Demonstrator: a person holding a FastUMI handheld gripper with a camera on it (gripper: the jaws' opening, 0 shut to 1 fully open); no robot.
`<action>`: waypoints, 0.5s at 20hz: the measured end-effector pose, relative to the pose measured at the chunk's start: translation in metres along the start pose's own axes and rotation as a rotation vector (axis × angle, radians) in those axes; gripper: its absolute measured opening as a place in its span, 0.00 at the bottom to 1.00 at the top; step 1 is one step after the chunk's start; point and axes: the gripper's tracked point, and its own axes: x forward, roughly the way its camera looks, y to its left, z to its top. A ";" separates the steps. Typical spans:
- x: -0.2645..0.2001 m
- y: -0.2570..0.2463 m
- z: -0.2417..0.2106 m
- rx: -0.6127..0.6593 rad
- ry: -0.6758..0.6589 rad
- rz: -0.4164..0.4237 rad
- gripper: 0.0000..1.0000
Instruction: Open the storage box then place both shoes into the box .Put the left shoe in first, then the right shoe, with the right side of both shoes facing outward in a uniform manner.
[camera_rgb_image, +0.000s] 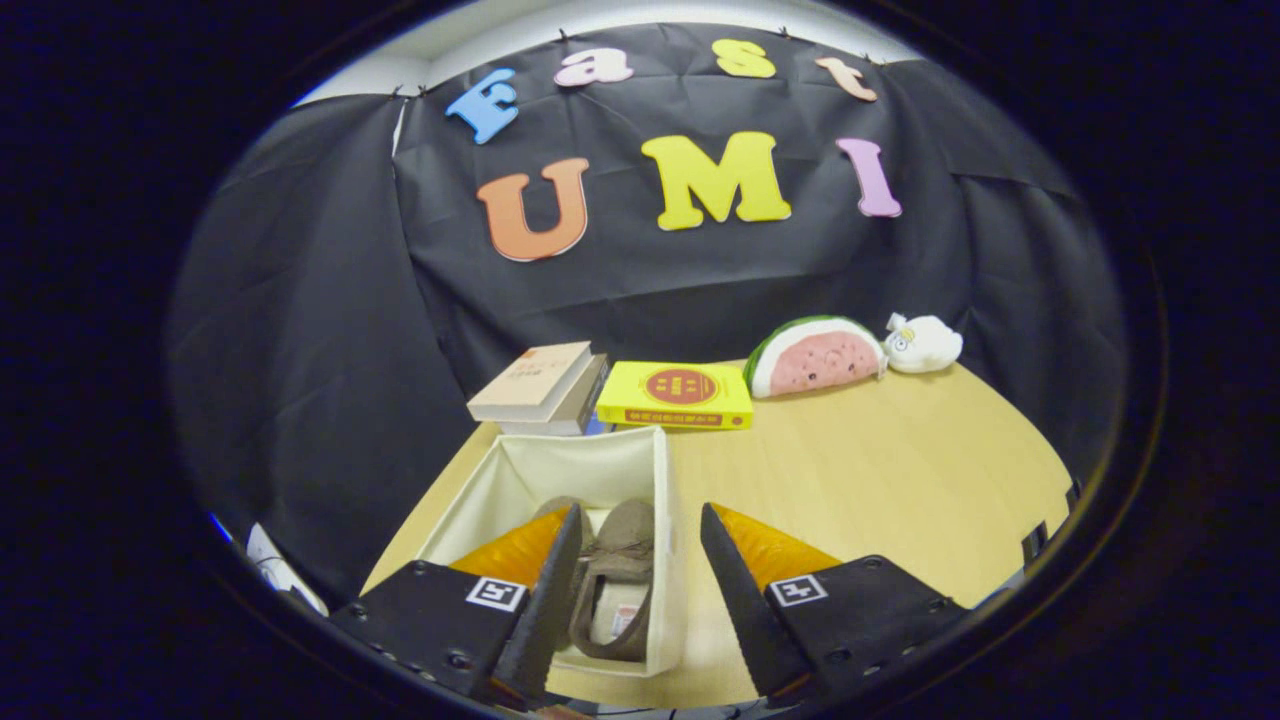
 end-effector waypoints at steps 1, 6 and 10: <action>-0.006 -0.008 0.006 -0.027 -0.053 -0.016 0.76; -0.041 -0.042 0.017 -0.076 -0.224 -0.049 0.95; -0.072 -0.080 0.025 -0.120 -0.341 -0.084 0.97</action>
